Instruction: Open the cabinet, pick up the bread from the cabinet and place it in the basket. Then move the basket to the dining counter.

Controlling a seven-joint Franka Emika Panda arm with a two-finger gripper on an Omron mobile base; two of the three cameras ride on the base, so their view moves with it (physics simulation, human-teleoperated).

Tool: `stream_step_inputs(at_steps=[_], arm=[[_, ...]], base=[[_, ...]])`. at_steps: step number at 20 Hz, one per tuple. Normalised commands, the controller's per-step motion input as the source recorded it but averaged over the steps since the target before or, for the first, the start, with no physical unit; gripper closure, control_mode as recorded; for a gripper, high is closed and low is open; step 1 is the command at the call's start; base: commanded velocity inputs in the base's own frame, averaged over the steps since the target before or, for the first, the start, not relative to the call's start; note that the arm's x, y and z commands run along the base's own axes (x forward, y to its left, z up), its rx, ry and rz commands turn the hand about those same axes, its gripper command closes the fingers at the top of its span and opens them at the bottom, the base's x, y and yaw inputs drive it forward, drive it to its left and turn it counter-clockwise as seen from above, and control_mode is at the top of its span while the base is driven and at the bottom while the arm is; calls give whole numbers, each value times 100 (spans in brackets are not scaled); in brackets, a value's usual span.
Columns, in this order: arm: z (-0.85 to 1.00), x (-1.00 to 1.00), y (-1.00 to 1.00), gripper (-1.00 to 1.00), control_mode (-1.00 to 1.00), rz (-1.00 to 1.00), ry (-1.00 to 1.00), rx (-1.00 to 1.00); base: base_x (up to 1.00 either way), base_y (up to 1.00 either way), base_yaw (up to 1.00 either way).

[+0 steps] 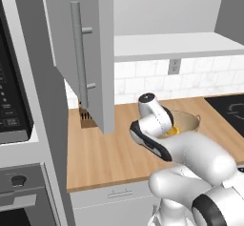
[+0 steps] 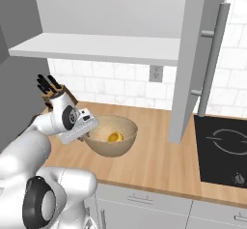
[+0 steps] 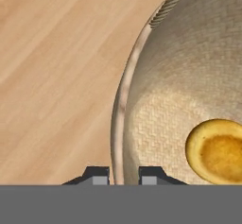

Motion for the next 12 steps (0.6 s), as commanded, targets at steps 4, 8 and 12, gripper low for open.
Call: stream_step_inputs(at_steps=[4, 8, 12], arm=[[44, -68, 0, 100, -100, 0, -6, -7], [97, -68, 0, 100, -100, 0, -10, -13], [100, -73, 0, 100, -100, 0, -7, -7]], base=[[0, 0, 0], [0, 0, 0], [0, 0, 0]])
